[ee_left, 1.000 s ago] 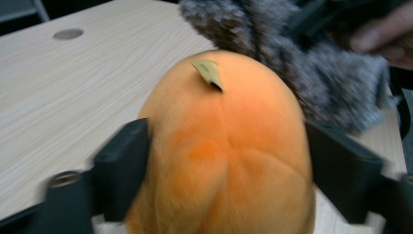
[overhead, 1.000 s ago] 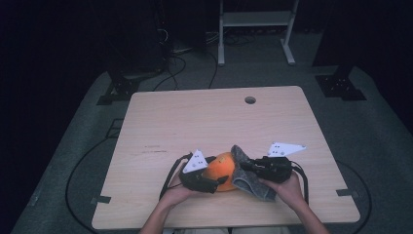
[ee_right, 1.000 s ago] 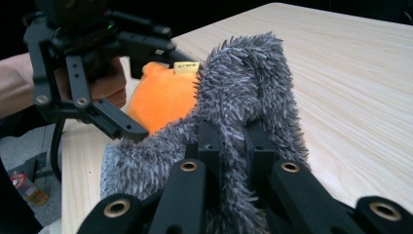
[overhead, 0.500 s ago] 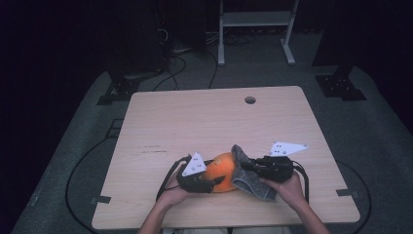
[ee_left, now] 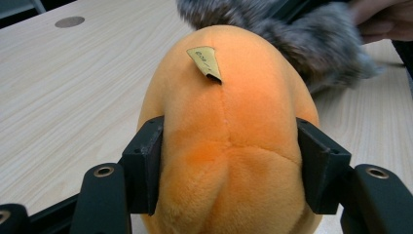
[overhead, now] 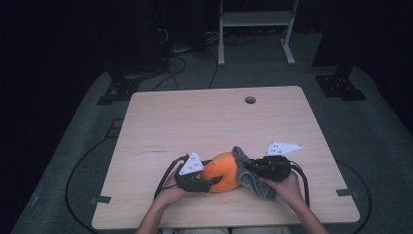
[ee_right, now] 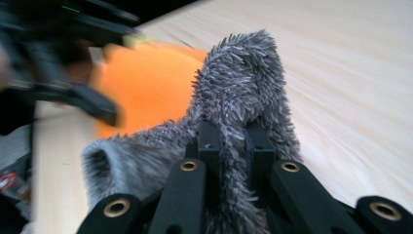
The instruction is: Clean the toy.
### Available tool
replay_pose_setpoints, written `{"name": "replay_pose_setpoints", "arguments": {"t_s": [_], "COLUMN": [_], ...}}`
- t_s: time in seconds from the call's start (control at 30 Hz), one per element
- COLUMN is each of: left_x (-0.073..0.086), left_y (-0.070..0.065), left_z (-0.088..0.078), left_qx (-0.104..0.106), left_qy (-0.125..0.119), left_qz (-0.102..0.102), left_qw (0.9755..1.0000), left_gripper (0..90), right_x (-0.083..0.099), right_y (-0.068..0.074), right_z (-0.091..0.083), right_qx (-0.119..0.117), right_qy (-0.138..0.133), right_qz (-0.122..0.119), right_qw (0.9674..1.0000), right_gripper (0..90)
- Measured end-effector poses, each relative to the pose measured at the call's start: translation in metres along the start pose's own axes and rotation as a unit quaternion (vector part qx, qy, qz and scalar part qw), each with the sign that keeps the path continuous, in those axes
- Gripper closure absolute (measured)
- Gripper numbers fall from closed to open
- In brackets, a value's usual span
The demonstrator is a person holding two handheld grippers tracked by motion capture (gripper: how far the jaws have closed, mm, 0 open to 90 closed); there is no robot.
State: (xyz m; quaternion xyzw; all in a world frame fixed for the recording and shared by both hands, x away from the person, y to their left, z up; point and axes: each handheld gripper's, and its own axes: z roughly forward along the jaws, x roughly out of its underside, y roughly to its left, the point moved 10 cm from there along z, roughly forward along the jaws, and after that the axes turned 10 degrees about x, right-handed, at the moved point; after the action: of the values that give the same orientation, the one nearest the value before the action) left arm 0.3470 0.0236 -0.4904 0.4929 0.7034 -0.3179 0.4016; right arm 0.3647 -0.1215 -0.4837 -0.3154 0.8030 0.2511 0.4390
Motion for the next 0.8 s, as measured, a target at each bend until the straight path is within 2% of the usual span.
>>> {"name": "replay_pose_setpoints", "arguments": {"t_s": [0.07, 0.13, 0.2, 0.23, 0.27, 0.3, 0.37, 0.43, 0.47, 0.5, 0.53, 0.57, 0.6, 0.63, 0.67, 0.73, 0.77, 0.8], "left_x": [0.000, 0.001, 0.001, 0.001, 0.001, 0.001, 0.001, 0.001, 0.001, 0.001, 0.001, 0.001, 0.001, 0.001, 0.000, 0.000, 0.000, 0.001], "left_y": [0.000, 0.000, 0.000, 0.000, 0.000, 0.001, 0.001, 0.001, 0.001, 0.001, 0.001, 0.001, 0.000, 0.000, -0.001, -0.001, -0.001, -0.001], "left_z": [-0.001, -0.001, -0.001, -0.001, -0.001, -0.001, -0.002, -0.002, -0.001, -0.001, -0.001, -0.001, 0.000, 0.000, 0.002, 0.001, 0.001, 0.000], "left_qx": [0.002, 0.003, 0.004, 0.004, 0.004, 0.003, 0.003, 0.003, 0.003, 0.003, 0.002, 0.002, 0.002, 0.002, 0.002, 0.005, 0.005, 0.007], "left_qy": [0.001, 0.001, 0.000, 0.000, 0.000, 0.000, -0.001, -0.001, -0.001, -0.001, 0.000, 0.000, 0.000, 0.000, -0.001, -0.002, -0.002, -0.002], "left_qz": [0.003, 0.002, 0.002, 0.004, 0.004, 0.002, 0.001, 0.001, 0.002, 0.002, 0.005, 0.005, 0.004, 0.004, 0.005, 0.005, 0.005, 0.005], "left_qw": [1.0000, 1.0000, 1.0000, 1.0000, 1.0000, 1.0000, 1.0000, 1.0000, 1.0000, 1.0000, 1.0000, 1.0000, 1.0000, 1.0000, 1.0000, 1.0000, 1.0000, 1.0000], "left_gripper": [36.4, 36.4, 36.4, 36.4, 36.4, 36.3, 36.4, 36.3, 36.3, 36.3, 36.3, 36.3, 36.2, 36.1, 36.1, 36.1, 36.1, 36.1], "right_x": [0.002, -0.001, -0.010, -0.011, -0.011, -0.001, 0.004, -0.002, -0.008, -0.008, -0.016, -0.016, -0.008, -0.008, 0.002, 0.005, 0.004, -0.001], "right_y": [-0.006, -0.003, 0.009, 0.015, 0.015, 0.005, -0.007, -0.003, 0.004, 0.004, 0.018, 0.018, 0.013, 0.013, 0.000, -0.011, -0.011, -0.007], "right_z": [-0.003, -0.006, -0.012, -0.011, -0.011, -0.004, -0.002, -0.008, -0.011, -0.011, -0.013, -0.013, -0.004, -0.004, 0.001, -0.002, -0.005, -0.009], "right_qx": [0.006, 0.005, -0.020, -0.027, -0.027, -0.013, 0.005, -0.003, -0.018, -0.018, -0.044, -0.044, -0.020, -0.020, -0.010, 0.014, 0.013, -0.001], "right_qy": [0.005, -0.001, -0.026, -0.024, -0.024, -0.004, 0.009, -0.006, -0.020, -0.020, -0.039, -0.039, -0.012, -0.012, 0.001, 0.017, 0.012, -0.002], "right_qz": [0.011, 0.007, 0.000, -0.013, -0.013, -0.011, 0.007, 0.009, 0.006, 0.006, -0.007, -0.007, -0.020, -0.020, 0.004, 0.006, 0.007, 0.014], "right_qw": [0.9999, 1.0000, 0.9995, 0.9993, 0.9993, 0.9999, 0.9999, 0.9999, 0.9996, 0.9996, 0.9983, 0.9983, 0.9995, 0.9995, 0.9999, 0.9997, 0.9998, 0.9999], "right_gripper": [80.7, 80.7, 80.6, 80.6, 80.6, 80.6, 80.7, 80.6, 80.6, 80.6, 80.6, 80.6, 80.6, 80.6, 80.6, 80.6, 80.6, 80.6]}}
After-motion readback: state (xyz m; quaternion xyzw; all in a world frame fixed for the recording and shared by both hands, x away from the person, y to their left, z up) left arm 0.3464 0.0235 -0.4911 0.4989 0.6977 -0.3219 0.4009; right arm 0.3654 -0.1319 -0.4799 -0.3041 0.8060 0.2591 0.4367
